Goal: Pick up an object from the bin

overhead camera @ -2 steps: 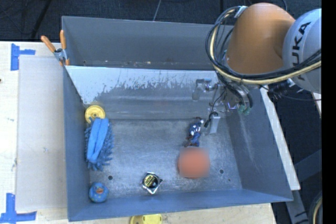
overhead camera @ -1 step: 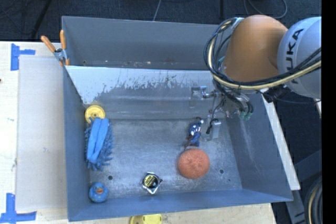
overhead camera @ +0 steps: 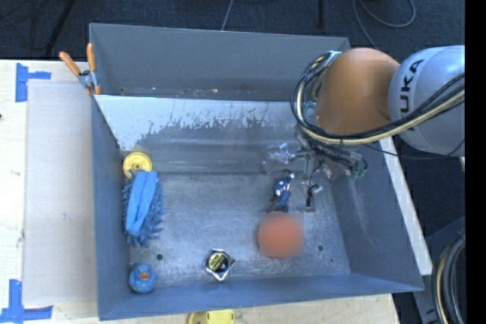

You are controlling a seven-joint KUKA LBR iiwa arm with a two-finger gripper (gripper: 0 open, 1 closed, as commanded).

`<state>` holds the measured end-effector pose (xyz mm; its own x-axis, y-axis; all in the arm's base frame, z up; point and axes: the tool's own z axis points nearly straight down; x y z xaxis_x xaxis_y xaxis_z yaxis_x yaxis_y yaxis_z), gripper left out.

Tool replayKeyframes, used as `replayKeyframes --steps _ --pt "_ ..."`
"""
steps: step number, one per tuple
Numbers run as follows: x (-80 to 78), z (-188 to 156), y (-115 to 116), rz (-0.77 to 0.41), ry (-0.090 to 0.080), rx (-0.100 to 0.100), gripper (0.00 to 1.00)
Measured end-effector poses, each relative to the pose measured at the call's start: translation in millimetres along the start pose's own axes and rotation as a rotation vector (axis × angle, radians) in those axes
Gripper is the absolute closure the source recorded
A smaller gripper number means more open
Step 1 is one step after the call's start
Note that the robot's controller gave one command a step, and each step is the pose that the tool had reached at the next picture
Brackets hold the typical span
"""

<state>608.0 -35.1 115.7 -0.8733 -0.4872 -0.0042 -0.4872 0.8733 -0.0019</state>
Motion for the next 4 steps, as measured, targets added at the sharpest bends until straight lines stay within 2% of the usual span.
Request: replayKeyframes --steps 1,2,3,4 --pt "-3.1 37.8 -14.3 -0.001 0.003 -0.003 0.0" --pt "-5.3 44.5 -16.2 -0.181 0.002 -0.002 0.0" --pt "-3.4 38.4 -14.0 0.001 0.002 -0.005 1.0" --pt "-3.4 38.4 -14.1 0.002 0.002 -0.005 1.0"
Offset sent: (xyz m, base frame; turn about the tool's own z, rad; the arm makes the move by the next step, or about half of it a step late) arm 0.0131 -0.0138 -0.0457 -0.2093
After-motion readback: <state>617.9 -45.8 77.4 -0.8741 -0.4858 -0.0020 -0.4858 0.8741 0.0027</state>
